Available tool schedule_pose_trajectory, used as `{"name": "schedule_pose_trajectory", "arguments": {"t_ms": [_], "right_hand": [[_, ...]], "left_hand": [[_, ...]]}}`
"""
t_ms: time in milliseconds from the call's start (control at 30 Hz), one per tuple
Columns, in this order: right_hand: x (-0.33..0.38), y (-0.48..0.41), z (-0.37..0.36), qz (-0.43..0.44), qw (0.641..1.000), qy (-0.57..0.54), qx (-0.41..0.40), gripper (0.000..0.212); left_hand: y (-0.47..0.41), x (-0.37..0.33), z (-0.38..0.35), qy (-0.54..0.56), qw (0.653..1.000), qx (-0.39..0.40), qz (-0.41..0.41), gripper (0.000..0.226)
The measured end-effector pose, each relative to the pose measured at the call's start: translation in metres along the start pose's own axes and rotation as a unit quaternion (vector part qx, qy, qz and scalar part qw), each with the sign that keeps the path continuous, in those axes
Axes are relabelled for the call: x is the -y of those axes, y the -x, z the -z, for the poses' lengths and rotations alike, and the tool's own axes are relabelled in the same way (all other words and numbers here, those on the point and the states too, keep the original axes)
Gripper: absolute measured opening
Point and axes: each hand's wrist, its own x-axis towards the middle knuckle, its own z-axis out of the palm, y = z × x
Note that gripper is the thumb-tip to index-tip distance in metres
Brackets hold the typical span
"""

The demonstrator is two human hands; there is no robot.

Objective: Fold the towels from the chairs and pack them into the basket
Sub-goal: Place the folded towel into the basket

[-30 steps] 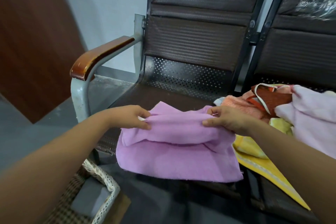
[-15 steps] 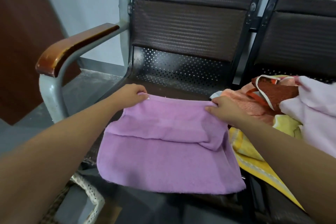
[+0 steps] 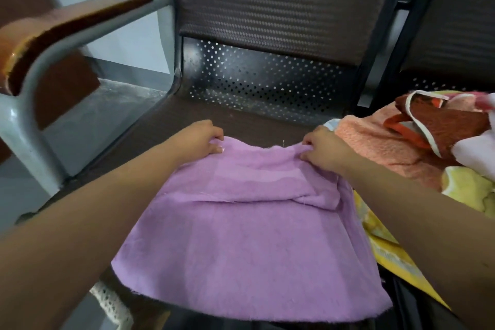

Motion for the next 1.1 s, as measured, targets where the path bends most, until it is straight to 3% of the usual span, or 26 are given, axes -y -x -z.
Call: {"name": "schedule_pose_trajectory", "arguments": {"t_ms": [167, 400, 533, 733, 933, 1100], "right_hand": [[0.005, 0.014, 0.006, -0.029, 0.997, 0.069, -0.02, 0.01], [0.023, 0.054, 0.05, -0.002, 0.995, -0.048, -0.087, 0.009], [0.038, 0.076, 0.084, 0.001, 0.995, -0.044, -0.084, 0.008], [0.055, 0.123, 0.132, 0.002, 0.997, -0.026, -0.068, 0.037], [0.07, 0.16, 0.169, 0.011, 0.996, -0.003, -0.094, 0.034], [0.074, 0.177, 0.18, 0.015, 0.991, -0.028, -0.132, 0.013]], "left_hand": [[0.019, 0.001, 0.012, 0.044, 0.998, -0.041, 0.011, 0.012], [0.073, -0.011, 0.063, 0.136, 0.986, -0.075, 0.053, 0.016], [0.103, -0.029, 0.101, 0.085, 0.994, -0.046, 0.05, 0.013], [0.158, -0.062, 0.165, 0.048, 0.988, -0.131, 0.061, 0.027], [0.2, -0.079, 0.2, 0.004, 0.989, -0.134, 0.055, 0.039], [0.222, -0.089, 0.213, -0.009, 0.983, -0.165, 0.076, 0.042]]}}
